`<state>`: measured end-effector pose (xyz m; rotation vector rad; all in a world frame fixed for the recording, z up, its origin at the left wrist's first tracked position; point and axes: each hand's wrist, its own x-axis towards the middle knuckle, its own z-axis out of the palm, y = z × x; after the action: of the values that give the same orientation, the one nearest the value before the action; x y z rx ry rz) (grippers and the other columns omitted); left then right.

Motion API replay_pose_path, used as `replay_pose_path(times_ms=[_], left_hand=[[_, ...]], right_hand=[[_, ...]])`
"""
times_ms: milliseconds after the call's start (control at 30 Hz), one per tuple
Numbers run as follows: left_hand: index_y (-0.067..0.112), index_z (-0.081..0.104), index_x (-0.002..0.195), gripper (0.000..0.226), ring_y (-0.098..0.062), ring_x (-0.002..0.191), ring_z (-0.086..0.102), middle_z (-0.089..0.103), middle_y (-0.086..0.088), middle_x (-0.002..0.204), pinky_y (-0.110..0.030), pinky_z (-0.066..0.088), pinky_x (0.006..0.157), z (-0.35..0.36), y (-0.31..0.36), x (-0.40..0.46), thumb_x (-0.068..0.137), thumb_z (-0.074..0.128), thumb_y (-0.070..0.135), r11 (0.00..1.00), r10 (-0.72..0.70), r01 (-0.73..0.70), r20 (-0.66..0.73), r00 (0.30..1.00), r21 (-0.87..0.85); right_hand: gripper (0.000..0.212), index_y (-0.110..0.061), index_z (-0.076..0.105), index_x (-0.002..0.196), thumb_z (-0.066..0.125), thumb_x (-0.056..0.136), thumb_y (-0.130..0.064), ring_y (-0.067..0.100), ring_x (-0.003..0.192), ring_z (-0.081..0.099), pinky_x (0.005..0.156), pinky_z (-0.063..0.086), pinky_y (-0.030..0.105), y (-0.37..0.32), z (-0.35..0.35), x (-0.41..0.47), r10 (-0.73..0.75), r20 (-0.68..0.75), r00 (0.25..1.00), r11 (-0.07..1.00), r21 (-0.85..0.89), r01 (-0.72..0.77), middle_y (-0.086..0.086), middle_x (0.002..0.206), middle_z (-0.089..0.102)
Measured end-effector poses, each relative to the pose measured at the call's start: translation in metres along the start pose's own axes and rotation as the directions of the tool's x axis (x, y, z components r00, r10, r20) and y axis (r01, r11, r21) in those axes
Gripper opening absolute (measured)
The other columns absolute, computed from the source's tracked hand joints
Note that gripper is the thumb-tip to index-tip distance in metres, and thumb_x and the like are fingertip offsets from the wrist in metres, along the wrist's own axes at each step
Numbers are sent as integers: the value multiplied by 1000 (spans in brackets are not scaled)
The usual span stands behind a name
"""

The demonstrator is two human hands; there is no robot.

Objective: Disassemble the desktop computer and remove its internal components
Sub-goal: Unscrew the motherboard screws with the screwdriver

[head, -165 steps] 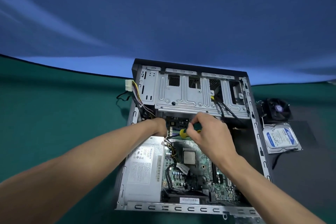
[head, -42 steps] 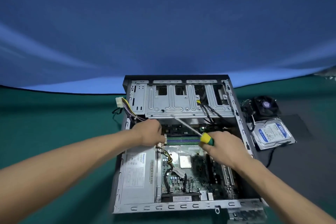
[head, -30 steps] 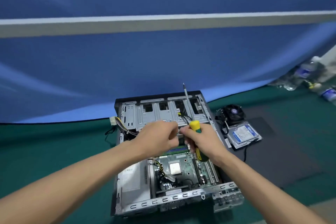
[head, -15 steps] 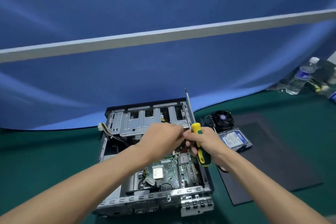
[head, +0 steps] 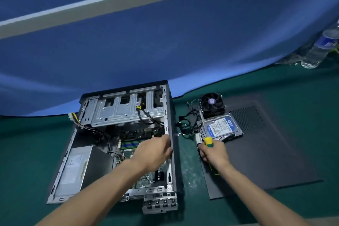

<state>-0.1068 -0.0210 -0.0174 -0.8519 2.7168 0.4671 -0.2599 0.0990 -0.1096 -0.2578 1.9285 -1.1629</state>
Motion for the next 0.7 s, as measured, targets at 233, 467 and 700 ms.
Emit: replay_pose_path(times_ms=[233, 467, 700], left_hand=[[30, 33, 72, 30, -1, 56, 41, 44, 13, 64, -21, 29, 51, 0, -3, 20, 101, 31, 35, 998, -25, 31, 138, 990, -46], [26, 29, 86, 19, -11, 57, 39, 39, 9, 63, -32, 28, 61, 6, -5, 19, 101, 25, 37, 1000, -20, 23, 157, 987, -15], [31, 28, 83, 19, -5, 55, 37, 38, 11, 62, -32, 26, 59, 4, -5, 17, 101, 26, 37, 999, -6, 12, 133, 991, -40]], right_hand=[[17, -17, 65, 79, 59, 88, -29, 29, 76, 65, 66, 49, 32, 2, 50, 38, -58, -59, 997, 937, -348, 34, 7, 79, 70], [20, -14, 65, 89, 60, 90, -33, 28, 82, 65, 66, 47, 30, 8, 80, 58, -93, -108, 990, 848, -529, 22, 7, 89, 70], [18, -14, 61, 83, 58, 91, -30, 28, 79, 62, 62, 42, 29, 10, 74, 58, -93, -77, 993, 863, -503, 42, 6, 84, 67]])
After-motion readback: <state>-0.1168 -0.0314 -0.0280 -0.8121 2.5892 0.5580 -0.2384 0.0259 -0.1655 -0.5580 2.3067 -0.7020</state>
